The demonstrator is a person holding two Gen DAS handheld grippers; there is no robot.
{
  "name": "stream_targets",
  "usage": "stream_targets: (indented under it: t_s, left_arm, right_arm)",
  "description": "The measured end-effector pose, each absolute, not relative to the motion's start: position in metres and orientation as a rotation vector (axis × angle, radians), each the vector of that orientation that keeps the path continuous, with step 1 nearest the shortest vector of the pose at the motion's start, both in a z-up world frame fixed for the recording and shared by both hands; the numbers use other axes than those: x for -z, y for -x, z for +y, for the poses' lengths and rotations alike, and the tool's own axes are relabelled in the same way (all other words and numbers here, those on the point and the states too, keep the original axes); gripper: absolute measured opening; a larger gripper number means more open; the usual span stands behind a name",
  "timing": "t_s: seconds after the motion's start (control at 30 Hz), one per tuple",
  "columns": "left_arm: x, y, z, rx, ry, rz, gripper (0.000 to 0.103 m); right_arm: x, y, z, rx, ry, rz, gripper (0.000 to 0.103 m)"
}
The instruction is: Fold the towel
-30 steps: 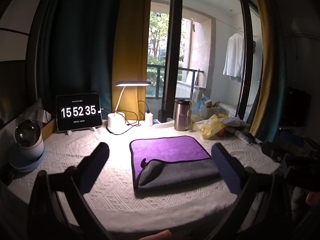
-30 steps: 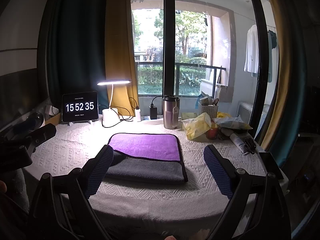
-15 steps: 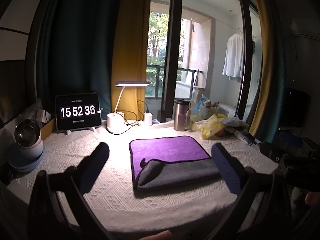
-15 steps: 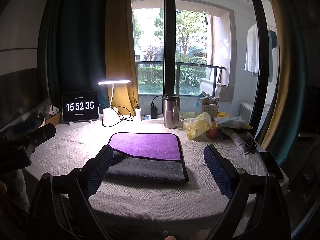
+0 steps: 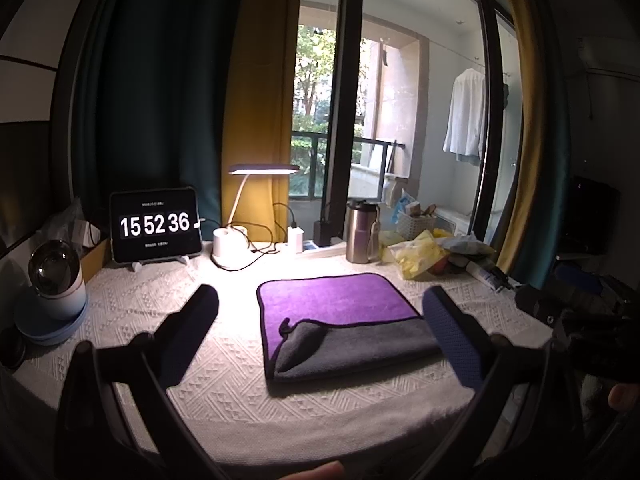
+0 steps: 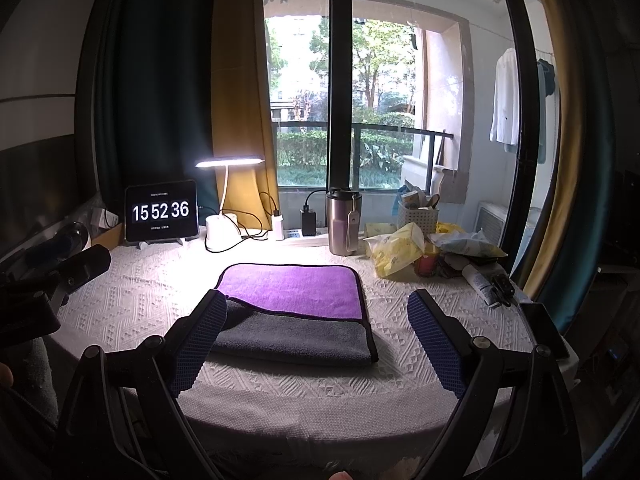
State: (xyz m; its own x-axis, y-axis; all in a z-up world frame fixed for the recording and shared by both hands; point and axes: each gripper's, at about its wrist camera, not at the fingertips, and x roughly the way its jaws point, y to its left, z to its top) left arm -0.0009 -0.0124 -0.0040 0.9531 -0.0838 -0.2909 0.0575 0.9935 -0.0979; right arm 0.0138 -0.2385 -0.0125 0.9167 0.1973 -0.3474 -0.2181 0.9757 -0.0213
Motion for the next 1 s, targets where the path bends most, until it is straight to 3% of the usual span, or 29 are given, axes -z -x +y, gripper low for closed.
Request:
stream_targets:
  t_s: [1.0]
  left_arm:
    - [0.0037, -0.0028, -0.0138, 0.083, 0.087, 0.309, 0.103]
  right_arm:
    - [0.0151, -0.0160, -0.2369, -0.213, 0.059, 0.363, 0.094]
